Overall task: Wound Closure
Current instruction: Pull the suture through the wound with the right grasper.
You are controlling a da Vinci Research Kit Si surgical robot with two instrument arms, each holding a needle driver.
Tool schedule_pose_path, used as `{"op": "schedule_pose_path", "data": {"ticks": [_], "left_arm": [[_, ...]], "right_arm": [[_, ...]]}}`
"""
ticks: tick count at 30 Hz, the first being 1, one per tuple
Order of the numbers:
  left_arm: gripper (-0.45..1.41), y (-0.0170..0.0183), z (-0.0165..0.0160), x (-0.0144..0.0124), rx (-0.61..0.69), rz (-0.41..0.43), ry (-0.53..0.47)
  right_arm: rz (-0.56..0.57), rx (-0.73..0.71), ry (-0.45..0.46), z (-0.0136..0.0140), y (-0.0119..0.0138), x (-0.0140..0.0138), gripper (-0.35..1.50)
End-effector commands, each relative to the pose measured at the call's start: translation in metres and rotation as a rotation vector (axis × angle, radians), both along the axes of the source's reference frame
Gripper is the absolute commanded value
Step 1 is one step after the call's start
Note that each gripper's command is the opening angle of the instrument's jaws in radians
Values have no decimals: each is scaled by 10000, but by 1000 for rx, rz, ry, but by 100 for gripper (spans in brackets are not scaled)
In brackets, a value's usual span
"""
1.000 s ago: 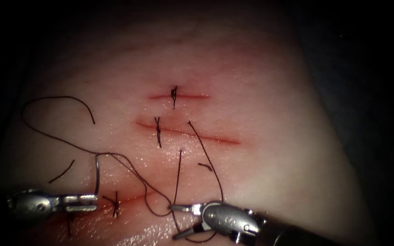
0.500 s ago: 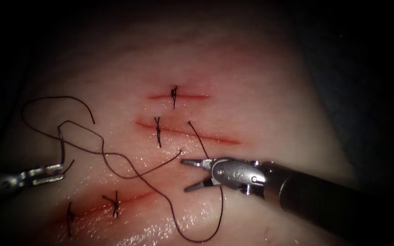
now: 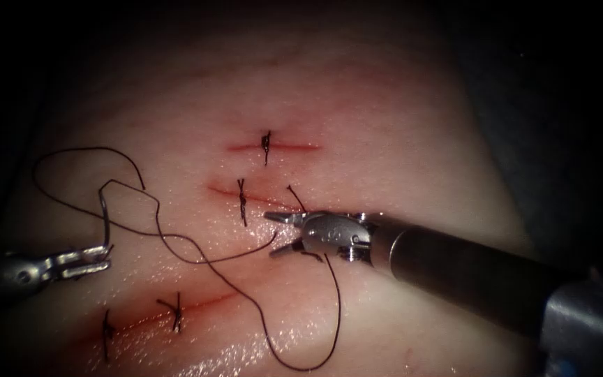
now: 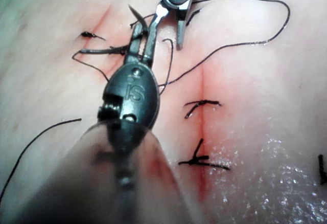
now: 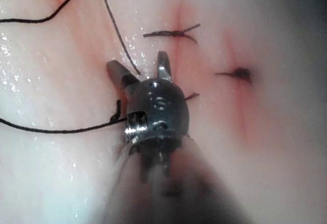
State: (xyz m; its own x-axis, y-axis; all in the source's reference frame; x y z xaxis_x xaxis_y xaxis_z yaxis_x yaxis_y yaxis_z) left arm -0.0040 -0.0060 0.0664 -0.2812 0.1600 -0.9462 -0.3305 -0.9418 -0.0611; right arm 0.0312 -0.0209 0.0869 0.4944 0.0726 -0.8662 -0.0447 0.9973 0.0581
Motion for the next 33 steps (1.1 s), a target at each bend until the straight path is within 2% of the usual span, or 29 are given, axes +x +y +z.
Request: {"op": "schedule_pose_path", "data": {"ticks": [1,6,10,13,14,20,21,24,33], "left_arm": [[-45,1,6,-5,-3,1,0],[-45,-2,7,-6,-7,1,-1],[-45,-1,10,-12,-4,0,-8],[-45,0,15,-19,-6,-5,-10],[-45,1,18,-23,-5,0,-10],[-45,1,24,-31,-5,9,-10],[-45,1,24,-31,-5,8,-9],[-45,1,23,-31,-4,12,-9],[-45,-1,20,-29,-5,11,-5]], "right_arm": [[-20,8,-10,3,3,1,-35],[-42,12,-10,-10,-6,-12,-35],[-81,15,26,-37,-27,-9,-35],[-104,32,61,-65,-46,-3,-35],[-117,42,85,-85,-59,2,-35],[-133,64,148,-138,-93,12,-35],[-134,83,173,-155,-107,15,-35],[-145,98,195,-176,-127,22,-35],[-156,157,263,-213,-167,45,-35]]}}
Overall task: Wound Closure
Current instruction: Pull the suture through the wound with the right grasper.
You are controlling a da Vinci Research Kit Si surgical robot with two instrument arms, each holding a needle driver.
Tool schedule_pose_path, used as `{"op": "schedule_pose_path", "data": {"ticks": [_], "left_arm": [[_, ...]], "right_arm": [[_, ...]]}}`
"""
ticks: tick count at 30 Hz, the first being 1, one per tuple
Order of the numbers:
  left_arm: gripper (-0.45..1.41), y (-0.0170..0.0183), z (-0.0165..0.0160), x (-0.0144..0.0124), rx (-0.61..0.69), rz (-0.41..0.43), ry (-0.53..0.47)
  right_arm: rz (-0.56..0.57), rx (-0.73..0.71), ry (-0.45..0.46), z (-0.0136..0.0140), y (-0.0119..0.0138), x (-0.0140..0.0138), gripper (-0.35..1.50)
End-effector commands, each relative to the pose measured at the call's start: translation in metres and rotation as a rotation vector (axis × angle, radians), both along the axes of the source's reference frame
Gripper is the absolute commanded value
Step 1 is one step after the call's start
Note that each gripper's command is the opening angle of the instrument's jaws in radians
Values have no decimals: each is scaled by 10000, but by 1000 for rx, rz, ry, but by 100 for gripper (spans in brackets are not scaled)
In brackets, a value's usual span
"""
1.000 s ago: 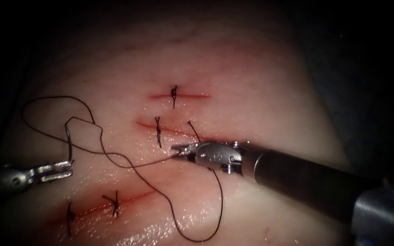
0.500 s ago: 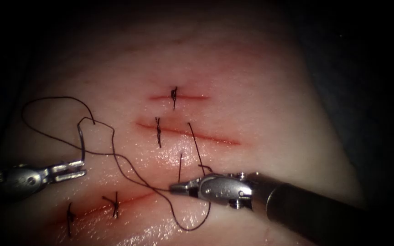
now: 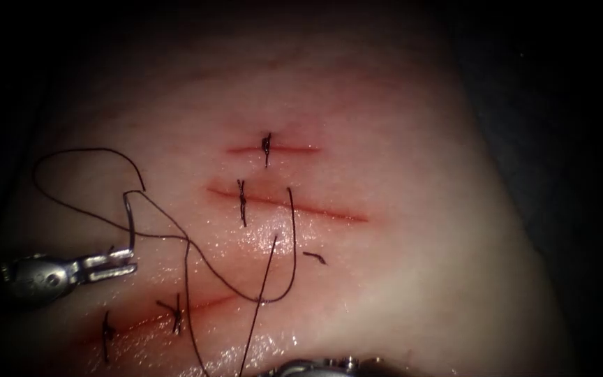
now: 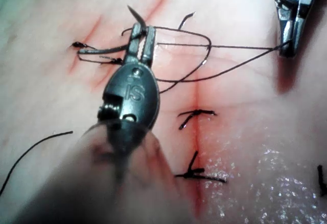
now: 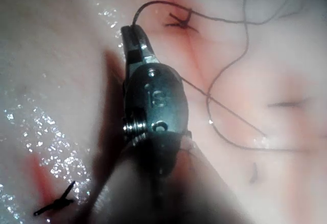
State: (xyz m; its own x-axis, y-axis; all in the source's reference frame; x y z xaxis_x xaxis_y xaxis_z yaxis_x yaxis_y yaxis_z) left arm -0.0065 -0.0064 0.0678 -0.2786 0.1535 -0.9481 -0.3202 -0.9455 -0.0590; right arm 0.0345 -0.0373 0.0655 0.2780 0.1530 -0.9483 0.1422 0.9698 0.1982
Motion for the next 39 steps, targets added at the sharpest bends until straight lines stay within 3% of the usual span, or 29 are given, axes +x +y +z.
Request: {"op": "schedule_pose_path", "data": {"ticks": [1,2,3,4,7,8,22,26,32,35,39], "left_arm": [[-45,3,6,-4,-1,0,0],[-45,3,6,-4,-1,-1,0],[-45,3,6,-4,-1,-1,1],[-45,3,6,-4,-1,-1,1],[-45,5,6,-1,1,1,1],[-45,5,6,0,1,1,1],[-45,13,6,24,3,-17,40],[-45,34,0,57,-15,-57,59],[-45,72,-6,129,-55,-206,140],[-45,75,-1,151,-86,-228,188],[-45,73,5,158,-88,-243,212]], "right_arm": [[1,4,10,-2,-3,15,-35],[2,5,10,-4,-2,17,-35],[5,7,9,-5,0,19,-6],[16,10,12,-6,4,20,52],[46,10,23,-6,18,19,113],[54,-3,22,-6,24,17,121],[127,-113,-15,7,134,-51,128],[154,-116,17,7,131,-62,140],[149,-133,56,-10,103,-80,136],[147,-138,71,-21,98,-93,131],[165,-129,94,-27,99,-101,128]]}}
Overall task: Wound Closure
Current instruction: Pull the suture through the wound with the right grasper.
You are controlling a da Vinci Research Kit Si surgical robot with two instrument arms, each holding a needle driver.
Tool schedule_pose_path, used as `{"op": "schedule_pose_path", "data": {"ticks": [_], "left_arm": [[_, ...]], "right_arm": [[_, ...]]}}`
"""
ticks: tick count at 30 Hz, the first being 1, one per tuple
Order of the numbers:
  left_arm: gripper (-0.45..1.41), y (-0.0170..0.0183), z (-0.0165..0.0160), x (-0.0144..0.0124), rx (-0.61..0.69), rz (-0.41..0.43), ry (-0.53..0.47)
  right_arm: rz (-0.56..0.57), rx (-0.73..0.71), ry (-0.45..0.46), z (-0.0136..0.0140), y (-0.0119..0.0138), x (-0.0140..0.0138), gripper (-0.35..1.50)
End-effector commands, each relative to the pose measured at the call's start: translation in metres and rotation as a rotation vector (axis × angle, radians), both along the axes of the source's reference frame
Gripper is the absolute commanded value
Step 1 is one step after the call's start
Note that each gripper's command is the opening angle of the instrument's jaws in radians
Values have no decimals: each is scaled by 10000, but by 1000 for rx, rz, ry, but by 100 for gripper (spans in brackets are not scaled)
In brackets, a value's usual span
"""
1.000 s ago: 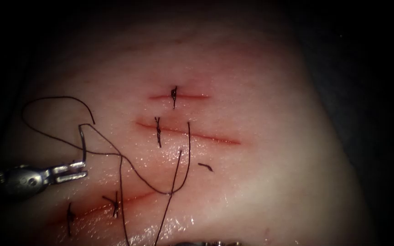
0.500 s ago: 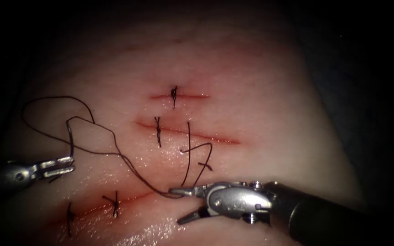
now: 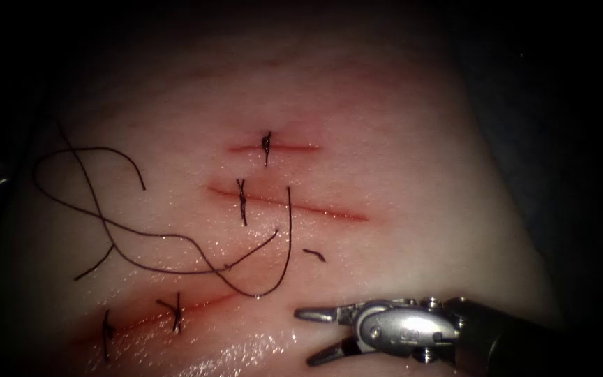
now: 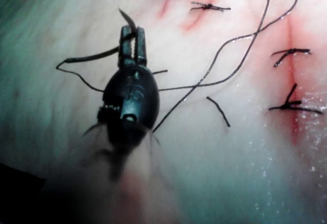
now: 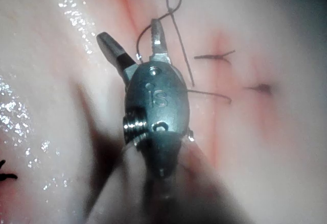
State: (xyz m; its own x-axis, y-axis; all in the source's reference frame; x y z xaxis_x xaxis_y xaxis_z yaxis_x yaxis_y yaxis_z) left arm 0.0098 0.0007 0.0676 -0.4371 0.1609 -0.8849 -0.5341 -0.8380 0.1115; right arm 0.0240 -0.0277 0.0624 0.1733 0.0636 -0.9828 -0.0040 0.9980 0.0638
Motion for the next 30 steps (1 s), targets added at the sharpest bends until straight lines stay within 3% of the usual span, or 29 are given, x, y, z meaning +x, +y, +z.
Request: {"op": "schedule_pose_path", "data": {"ticks": [1,5,13,20,28,30], "left_arm": [[-45,2,10,-4,1,-6,3],[-45,-3,16,-10,0,-10,-9],[-45,-4,21,-17,-5,-8,-18],[-45,-8,25,-18,-3,-13,-27],[-45,-12,36,-25,4,-5,-30],[-45,-12,37,-27,8,-4,-36]], "right_arm": [[12,1,-3,4,4,3,125],[75,12,-57,22,20,5,121],[134,15,-194,95,61,40,121],[160,-3,-270,144,87,61,125],[124,-36,-347,186,88,71,125],[88,-45,-388,201,78,72,115]]}}
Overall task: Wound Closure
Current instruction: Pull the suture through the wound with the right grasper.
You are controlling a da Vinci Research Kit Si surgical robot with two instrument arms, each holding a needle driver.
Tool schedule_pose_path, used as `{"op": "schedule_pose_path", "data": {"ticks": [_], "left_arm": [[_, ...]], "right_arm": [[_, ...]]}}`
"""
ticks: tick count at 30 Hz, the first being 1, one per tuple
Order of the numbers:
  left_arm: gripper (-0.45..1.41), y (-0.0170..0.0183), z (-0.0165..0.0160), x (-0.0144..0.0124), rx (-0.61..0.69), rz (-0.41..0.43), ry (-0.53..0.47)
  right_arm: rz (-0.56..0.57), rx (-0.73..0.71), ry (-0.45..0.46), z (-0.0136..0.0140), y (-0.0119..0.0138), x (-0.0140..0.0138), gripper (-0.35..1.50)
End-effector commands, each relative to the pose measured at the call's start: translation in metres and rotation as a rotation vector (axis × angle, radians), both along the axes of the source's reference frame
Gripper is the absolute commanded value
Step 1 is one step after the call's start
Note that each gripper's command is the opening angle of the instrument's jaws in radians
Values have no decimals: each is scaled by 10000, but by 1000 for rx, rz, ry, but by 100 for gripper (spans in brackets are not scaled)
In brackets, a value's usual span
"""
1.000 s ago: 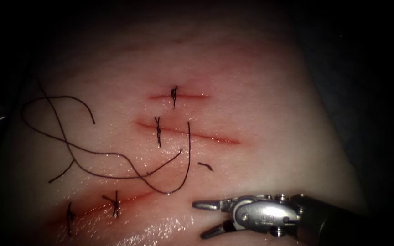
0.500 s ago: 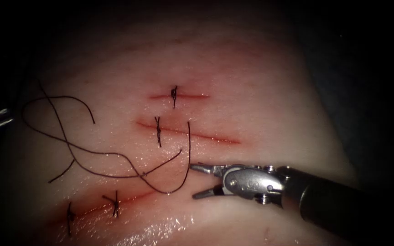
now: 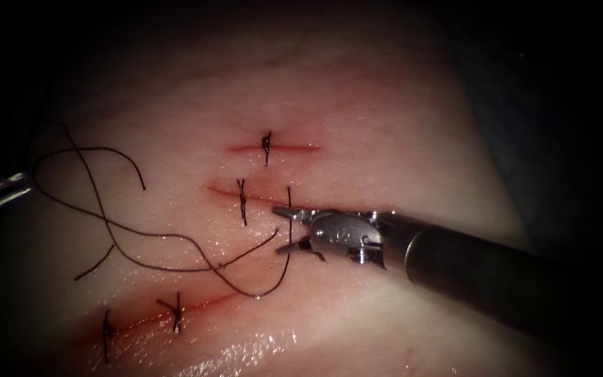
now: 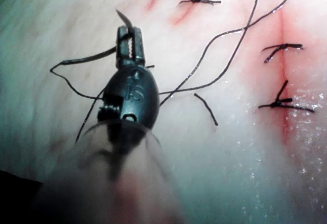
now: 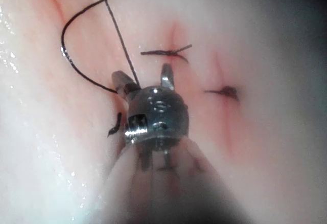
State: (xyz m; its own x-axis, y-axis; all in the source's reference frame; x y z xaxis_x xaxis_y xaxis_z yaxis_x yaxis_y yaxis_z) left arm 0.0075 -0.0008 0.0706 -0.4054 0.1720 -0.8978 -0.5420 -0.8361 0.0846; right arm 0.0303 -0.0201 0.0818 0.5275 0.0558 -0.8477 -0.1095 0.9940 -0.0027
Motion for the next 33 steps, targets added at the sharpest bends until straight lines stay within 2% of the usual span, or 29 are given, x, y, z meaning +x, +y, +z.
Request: {"op": "schedule_pose_path", "data": {"ticks": [1,8,9,10,11,16,19,25,27,28,29,33], "left_arm": [[-45,3,7,-4,-2,2,-1],[-45,3,7,-7,-3,5,-3],[-45,2,7,-8,-2,7,-1],[-45,2,7,-8,-1,9,1],[-45,2,7,-8,-1,9,1],[-45,-1,8,-7,2,12,-2],[-45,-2,9,-8,5,11,-4],[-45,-3,14,-11,11,17,-3],[-45,-4,17,-15,15,20,-7],[-45,-5,18,-18,19,24,-12],[-45,-5,18,-18,19,24,-12],[-45,-6,20,-25,19,34,-13]], "right_arm": [[-5,-1,0,6,2,9,115],[-12,4,-16,11,3,23,94],[-33,-2,-17,12,1,26,37],[-58,2,-26,12,-1,26,-11],[-94,19,-34,12,-3,27,-35],[-152,37,-35,11,-11,23,-35],[-179,39,-15,2,-21,18,-35],[-216,29,37,-41,-54,12,-35],[-231,37,55,-60,-71,13,-35],[-245,48,76,-81,-90,15,-35],[-245,48,76,-81,-90,15,-35],[-293,75,121,-120,-127,25,-35]]}}
